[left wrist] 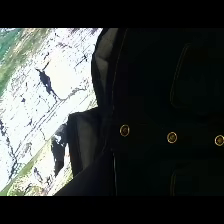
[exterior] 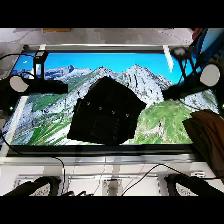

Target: Fold the clothes and pants, and hang the long-sleeved shirts on hangers.

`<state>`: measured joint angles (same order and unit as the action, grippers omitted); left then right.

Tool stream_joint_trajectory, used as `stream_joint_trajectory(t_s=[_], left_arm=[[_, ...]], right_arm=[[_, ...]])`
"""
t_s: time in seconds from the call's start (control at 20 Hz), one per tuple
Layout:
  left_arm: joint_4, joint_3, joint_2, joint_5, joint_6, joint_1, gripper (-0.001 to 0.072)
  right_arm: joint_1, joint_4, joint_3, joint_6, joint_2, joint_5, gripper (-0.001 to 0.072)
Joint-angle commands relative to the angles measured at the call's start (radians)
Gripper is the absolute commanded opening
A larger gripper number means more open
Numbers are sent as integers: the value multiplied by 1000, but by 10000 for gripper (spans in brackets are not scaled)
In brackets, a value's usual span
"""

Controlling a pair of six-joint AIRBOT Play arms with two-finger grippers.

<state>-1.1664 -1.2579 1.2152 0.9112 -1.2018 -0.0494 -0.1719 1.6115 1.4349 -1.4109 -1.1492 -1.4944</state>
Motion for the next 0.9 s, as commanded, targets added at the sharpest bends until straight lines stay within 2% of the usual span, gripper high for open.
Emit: stream_joint_trajectory(t_s=[0.0, 0.1, 0.2, 0.25, 0.3, 0.35, 0.4, 0.65, 0.85], left_arm=[[0, 0, -6, 47, -3, 1, 11], [-7, 0, -16, 134, -3, 4, 11], [-13, 0, -27, 261, -3, 11, 12], [-12, 0, -32, 319, -3, 18, 12], [-12, 0, -38, 364, -3, 25, 12], [-11, 0, -50, 394, 0, 34, 11], [-11, 1, -69, 405, 9, 41, 12], [-21, 4, -267, 446, 12, 51, 11], [-123, 20, -391, 443, 12, 53, 12]], right_arm=[[99, -241, -302, 241, 118, -9, 31], [132, -438, -527, 371, 205, 43, 31], [124, -607, -719, 401, 248, 189, 34], [111, -684, -799, 401, 247, 297, 72], [92, -730, -860, 401, 238, 398, 207], [64, -754, -913, 400, 227, 500, 382], [36, -761, -945, 399, 211, 570, 404], [-90, -768, -956, 400, 61, 788, 401], [-130, -767, -901, 411, -61, 810, 380]])
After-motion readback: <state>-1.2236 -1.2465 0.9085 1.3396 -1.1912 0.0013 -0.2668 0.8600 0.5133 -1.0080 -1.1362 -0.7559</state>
